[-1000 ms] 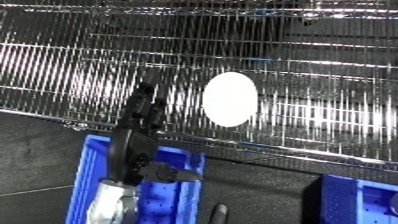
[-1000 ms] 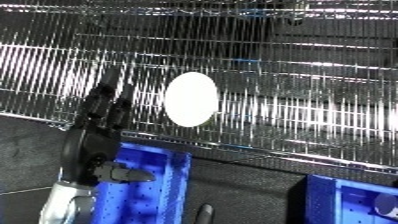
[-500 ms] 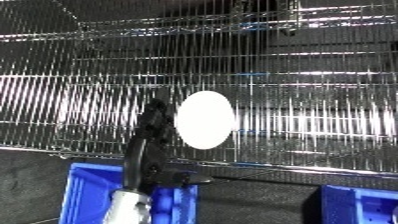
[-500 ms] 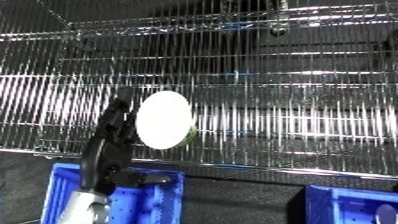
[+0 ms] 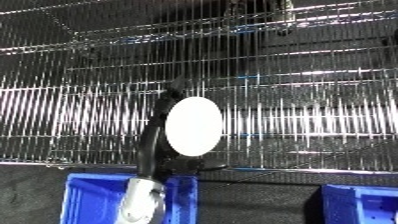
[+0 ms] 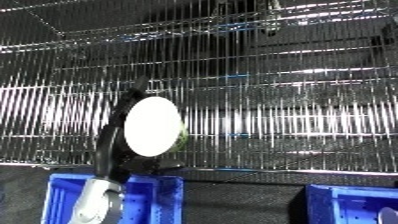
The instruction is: Pick up the object and place it into the box
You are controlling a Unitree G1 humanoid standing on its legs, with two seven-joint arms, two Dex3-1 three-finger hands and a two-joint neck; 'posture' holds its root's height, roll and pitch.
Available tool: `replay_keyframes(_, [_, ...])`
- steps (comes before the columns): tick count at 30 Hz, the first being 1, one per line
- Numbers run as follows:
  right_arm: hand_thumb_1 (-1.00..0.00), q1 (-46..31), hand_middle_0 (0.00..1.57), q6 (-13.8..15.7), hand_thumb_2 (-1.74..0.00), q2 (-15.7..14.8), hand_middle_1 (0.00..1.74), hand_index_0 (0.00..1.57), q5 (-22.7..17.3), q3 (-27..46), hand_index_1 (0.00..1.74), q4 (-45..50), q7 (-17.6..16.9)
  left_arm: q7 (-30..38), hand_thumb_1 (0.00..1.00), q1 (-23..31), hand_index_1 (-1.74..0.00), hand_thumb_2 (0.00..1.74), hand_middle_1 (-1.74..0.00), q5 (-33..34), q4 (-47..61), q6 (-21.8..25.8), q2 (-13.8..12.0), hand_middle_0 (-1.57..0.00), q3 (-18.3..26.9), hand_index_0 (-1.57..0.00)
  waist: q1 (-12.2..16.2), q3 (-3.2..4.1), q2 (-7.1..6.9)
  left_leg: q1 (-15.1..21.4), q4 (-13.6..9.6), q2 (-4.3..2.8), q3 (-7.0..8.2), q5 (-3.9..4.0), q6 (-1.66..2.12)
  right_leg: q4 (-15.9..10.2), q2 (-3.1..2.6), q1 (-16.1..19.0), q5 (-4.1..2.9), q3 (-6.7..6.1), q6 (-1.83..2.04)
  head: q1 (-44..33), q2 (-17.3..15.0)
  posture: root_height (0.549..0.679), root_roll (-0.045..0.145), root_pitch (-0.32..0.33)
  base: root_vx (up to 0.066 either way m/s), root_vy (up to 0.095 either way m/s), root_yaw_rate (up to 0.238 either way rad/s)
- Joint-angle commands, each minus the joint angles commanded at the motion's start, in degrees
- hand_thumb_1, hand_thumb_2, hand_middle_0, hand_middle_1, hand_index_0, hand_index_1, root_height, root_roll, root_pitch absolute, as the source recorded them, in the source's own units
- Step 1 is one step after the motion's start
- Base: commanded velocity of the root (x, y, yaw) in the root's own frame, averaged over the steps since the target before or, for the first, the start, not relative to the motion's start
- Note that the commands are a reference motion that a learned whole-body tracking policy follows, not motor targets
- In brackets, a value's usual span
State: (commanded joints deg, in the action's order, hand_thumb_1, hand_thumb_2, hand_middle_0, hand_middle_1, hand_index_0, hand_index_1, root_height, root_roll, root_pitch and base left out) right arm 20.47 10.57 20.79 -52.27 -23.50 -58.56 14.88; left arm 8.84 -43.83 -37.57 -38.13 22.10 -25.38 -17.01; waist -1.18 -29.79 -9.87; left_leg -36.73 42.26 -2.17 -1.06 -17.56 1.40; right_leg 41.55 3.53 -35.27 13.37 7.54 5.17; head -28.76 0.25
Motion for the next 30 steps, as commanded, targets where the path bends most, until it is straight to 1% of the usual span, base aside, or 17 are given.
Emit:
replay_keyframes(1, [0.00,-0.11,0.00,-0.04,0.00,-0.03,0.00,0.00,0.01,-0.06,0.00,0.12,-0.09,0.00,0.40,-0.26,-0.70,0.70,-0.70,-0.07,-0.07,-0.05,0.02,-0.63,-0.01,-0.63,0.06,0.00,0.00,0.09,-0.12,0.00,0.03,0.02,0.00,-0.06,0.01,0.03,-0.01,-0.02,0.01,-0.04,0.02,0.633,-0.010,0.155,-0.002,0.006,-0.002])
replay_keyframes(2, [0.00,-0.11,0.00,-0.04,0.00,-0.03,0.00,0.00,0.01,-0.06,0.00,0.12,-0.09,0.00,0.40,-0.26,-0.70,0.70,-0.70,-0.07,-0.07,-0.05,0.02,-0.63,-0.01,-0.63,0.06,0.00,0.00,0.09,-0.12,0.00,0.03,0.02,0.00,-0.06,0.01,0.03,-0.01,-0.02,0.01,-0.04,0.02,0.633,-0.010,0.155,-0.002,0.006,-0.002])
replay_keyframes(3, [0.00,-0.37,0.00,-0.03,0.00,-0.25,0.00,0.00,0.08,-0.10,0.00,0.20,-0.21,-0.05,0.50,-0.69,-0.87,0.87,-0.87,-0.13,-0.22,-0.26,0.16,-0.79,-0.02,-0.79,0.12,0.00,0.00,0.39,-0.51,0.01,0.08,0.08,0.01,-0.35,0.09,0.24,-0.06,0.01,0.07,0.02,-0.04,0.634,-0.010,0.155,-0.008,-0.005,0.021])
replay_keyframes(4, [0.00,-0.45,0.00,-0.01,0.00,-0.38,0.00,0.00,0.10,-0.11,0.00,0.19,-0.25,-0.14,0.55,-0.82,-0.96,0.96,-0.96,-0.12,-0.32,-0.36,0.23,-0.86,-0.02,-0.86,0.12,0.00,0.00,0.54,-0.69,0.02,0.09,0.10,0.02,-0.49,0.14,0.35,-0.08,0.06,0.10,0.07,-0.06,0.634,-0.009,0.155,-0.011,-0.008,0.026])
replay_keyframes(5, [0.00,-0.45,0.00,-0.01,0.00,-0.38,0.00,0.00,0.10,-0.11,0.00,0.19,-0.25,-0.14,0.55,-0.82,-0.96,0.96,-0.96,-0.12,-0.32,-0.36,0.23,-0.86,-0.02,-0.86,0.12,0.00,0.00,0.54,-0.69,0.02,0.09,0.10,0.02,-0.49,0.14,0.35,-0.08,0.06,0.10,0.07,-0.06,0.634,-0.009,0.155,-0.011,-0.008,0.026])
replay_keyframes(6, [0.00,-0.44,0.00,0.03,0.00,-0.74,0.00,0.00,0.16,-0.17,0.00,0.03,-0.34,-0.32,0.65,-1.08,-1.13,1.13,-1.13,-0.18,-0.61,-0.56,0.42,-1.02,-0.05,-1.02,0.10,0.00,0.04,0.90,-1.10,0.05,0.11,0.18,0.07,-0.81,0.23,0.63,-0.11,0.16,0.14,0.14,-0.14,0.635,-0.008,0.155,-0.017,-0.009,0.037])
replay_keyframes(7, [0.00,-0.40,0.00,0.07,0.00,-0.87,0.00,0.00,0.18,-0.22,0.00,-0.03,-0.39,-0.40,0.70,-1.13,-1.22,1.22,-1.22,-0.26,-0.73,-0.61,0.47,-1.10,-0.04,-1.10,0.07,0.00,0.09,1.04,-1.25,0.07,0.12,0.21,0.10,-0.90,0.26,0.73,-0.11,0.20,0.14,0.12,-0.19,0.635,-0.008,0.154,-0.017,-0.002,0.026])
replay_keyframes(8, [0.00,-0.40,0.00,0.07,0.00,-0.87,0.00,0.00,0.18,-0.22,0.00,-0.03,-0.39,-0.40,0.70,-1.13,-1.22,1.22,-1.22,-0.26,-0.73,-0.61,0.47,-1.10,-0.04,-1.10,0.07,0.00,0.09,1.04,-1.25,0.07,0.12,0.21,0.10,-0.90,0.26,0.73,-0.11,0.20,0.14,0.12,-0.19,0.635,-0.008,0.154,-0.017,-0.002,0.026])
replay_keyframes(10, [0.00,-0.28,0.00,0.07,0.00,-1.08,0.00,0.00,0.26,-0.31,0.00,-0.12,-0.49,-0.71,0.80,-1.09,-1.39,1.39,-1.39,-0.87,-0.98,-0.72,0.50,-1.26,0.07,-1.26,0.00,0.00,0.24,1.45,-1.63,0.10,0.15,0.31,0.18,-1.06,0.38,1.00,-0.05,0.27,0.13,-0.28,-0.73,0.636,-0.006,0.153,-0.019,0.005,0.029])
replay_keyframes(11, [0.00,-0.32,0.00,0.12,0.00,-1.19,0.00,0.00,0.42,-0.31,0.00,-0.15,-0.49,-1.34,0.80,-0.78,-1.39,1.39,-1.39,-1.84,-1.12,-0.92,0.48,-1.26,0.28,-1.26,-0.12,0.00,0.42,2.02,-2.13,0.14,0.20,0.44,0.26,-1.18,0.51,1.38,0.08,0.38,0.13,-0.48,-1.22,0.636,-0.005,0.149,-0.012,0.013,0.029])
replay_keyframes(12, [0.00,-0.32,0.00,0.12,0.00,-1.19,0.00,0.00,0.42,-0.31,0.00,-0.15,-0.49,-1.34,0.80,-0.78,-1.39,1.39,-1.39,-1.84,-1.12,-0.92,0.48,-1.26,0.28,-1.26,-0.12,0.00,0.42,2.02,-2.13,0.14,0.20,0.44,0.26,-1.18,0.51,1.38,0.08,0.38,0.13,-0.48,-1.22,0.636,-0.005,0.149,-0.012,0.013,0.029])
replay_keyframes(14, [0.00,-0.37,0.00,0.14,0.00,-1.23,0.00,0.00,0.56,-0.18,0.00,-0.25,-0.45,-2.47,0.80,-0.31,-1.39,1.39,-1.39,-2.70,-1.17,-1.02,0.47,-1.26,0.52,-1.26,-0.34,0.00,0.63,2.69,-2.69,0.25,0.23,0.60,0.32,-1.38,0.70,1.93,0.20,0.57,0.11,-0.39,-1.91,0.637,-0.003,0.145,-0.011,0.011,0.047])
replay_keyframes(19, [0.00,-0.42,0.00,0.58,0.00,-1.47,0.00,0.00,0.49,0.42,0.00,-0.96,-0.66,-4.03,0.80,1.51,-1.39,1.39,-1.39,-3.63,0.01,0.28,0.25,-1.26,1.54,-1.26,-1.29,0.00,1.52,4.20,-3.78,0.80,0.04,1.01,0.46,-1.76,1.42,3.20,0.51,1.10,-0.07,-0.49,-3.79,0.639,0.006,0.134,-0.010,0.008,0.091])
replay_keyframes(23, [0.00,-1.48,0.00,0.95,0.00,-1.55,0.00,0.00,0.31,1.38,0.00,-1.56,-1.04,-4.77,0.80,4.45,-1.39,1.39,-1.39,-4.51,3.41,2.03,-0.82,-1.26,3.66,-1.26,-2.48,0.00,2.58,5.28,-4.38,1.62,-0.31,1.16,0.53,-1.83,2.13,4.15,1.05,1.50,-0.42,0.04,-4.70,0.640,0.016,0.125,0.002,0.013,0.157])
replay_keyframes(25, [0.00,-2.38,0.00,1.24,0.00,-1.55,0.00,0.00,0.03,2.06,0.00,-1.98,-1.20,-5.01,0.80,6.62,-1.39,1.39,-1.39,-5.30,6.77,2.80,-1.58,-1.26,5.11,-1.26,-3.33,0.00,3.18,5.60,-4.68,2.12,-0.51,1.24,0.55,-1.85,2.60,4.54,1.37,1.83,-0.62,0.09,-5.16,0.641,0.022,0.122,0.005,0.005,0.218])
replay_keyframes(28, [0.00,-4.18,0.00,2.34,0.00,-1.60,0.00,0.00,-0.95,3.26,0.00,-2.96,-0.94,-4.97,0.80,10.93,-1.39,1.39,-1.39,-5.40,13.58,4.11,-2.45,-1.26,7.46,-1.26,-4.99,0.00,4.06,5.86,-5.16,2.97,-1.01,1.32,0.46,-1.73,3.41,5.03,1.82,2.65,-0.81,2.13,-5.33,0.642,0.027,0.120,0.003,-0.020,0.258])
replay_keyframes(30, [0.00,-5.37,0.00,3.19,0.00,-1.68,0.00,0.00,-1.75,4.26,0.00,-3.73,-0.48,-4.86,0.80,14.29,-1.39,1.39,-1.39,-4.61,18.21,4.72,-2.94,-1.26,9.02,-1.26,-6.22,0.00,4.53,5.99,-5.40,3.58,-1.46,1.34,0.35,-1.60,3.81,5.36,2.08,3.30,-0.89,4.51,-5.18,0.642,0.029,0.118,0.006,-0.042,0.266])
